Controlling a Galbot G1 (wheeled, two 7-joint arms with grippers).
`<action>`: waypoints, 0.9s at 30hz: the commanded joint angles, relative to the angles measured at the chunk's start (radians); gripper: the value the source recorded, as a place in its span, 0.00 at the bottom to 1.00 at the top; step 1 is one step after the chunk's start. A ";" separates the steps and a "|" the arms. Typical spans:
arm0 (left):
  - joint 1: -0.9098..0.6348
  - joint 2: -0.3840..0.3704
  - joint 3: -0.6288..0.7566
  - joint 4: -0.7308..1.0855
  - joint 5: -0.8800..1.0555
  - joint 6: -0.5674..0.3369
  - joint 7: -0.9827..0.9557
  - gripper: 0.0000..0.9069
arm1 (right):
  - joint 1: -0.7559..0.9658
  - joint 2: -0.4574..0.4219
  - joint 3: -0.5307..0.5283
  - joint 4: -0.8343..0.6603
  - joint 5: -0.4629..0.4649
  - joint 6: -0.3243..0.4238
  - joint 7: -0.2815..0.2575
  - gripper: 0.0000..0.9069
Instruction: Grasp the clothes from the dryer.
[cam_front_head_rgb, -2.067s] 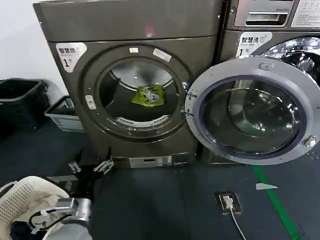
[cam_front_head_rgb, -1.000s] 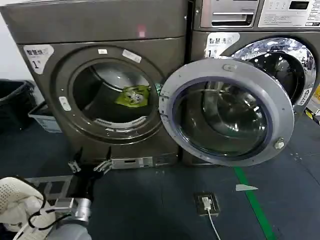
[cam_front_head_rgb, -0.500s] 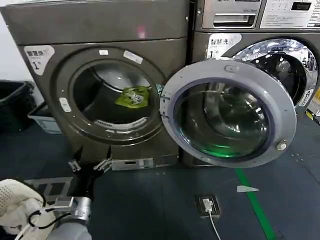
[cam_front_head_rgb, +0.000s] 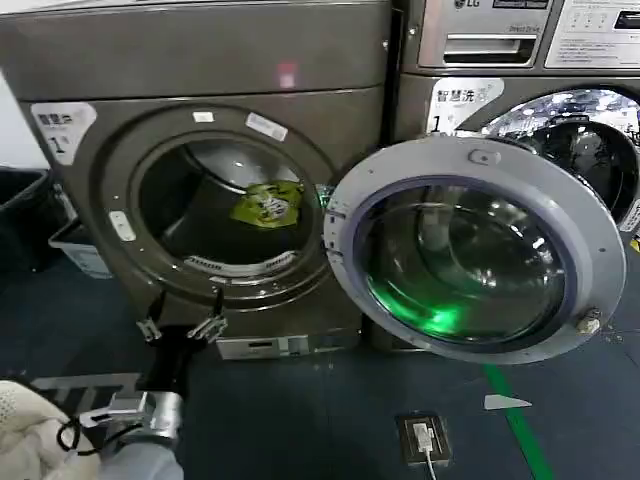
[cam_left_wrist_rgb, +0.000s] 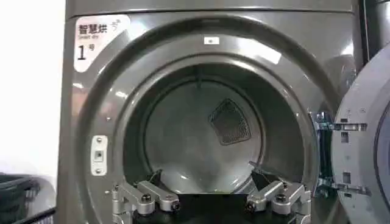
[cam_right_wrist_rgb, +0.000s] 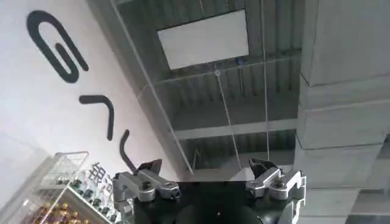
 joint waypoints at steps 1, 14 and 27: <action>0.003 0.002 0.001 -0.004 0.000 0.001 0.001 1.00 | -0.001 0.001 0.002 0.000 -0.001 -0.001 0.000 1.00; -0.001 0.000 0.005 0.001 0.001 0.003 0.001 1.00 | -0.001 -0.002 -0.001 0.005 -0.003 -0.004 -0.004 1.00; -0.009 -0.002 0.005 0.009 0.000 0.002 0.001 1.00 | 0.003 0.000 -0.005 0.007 -0.015 -0.004 -0.012 1.00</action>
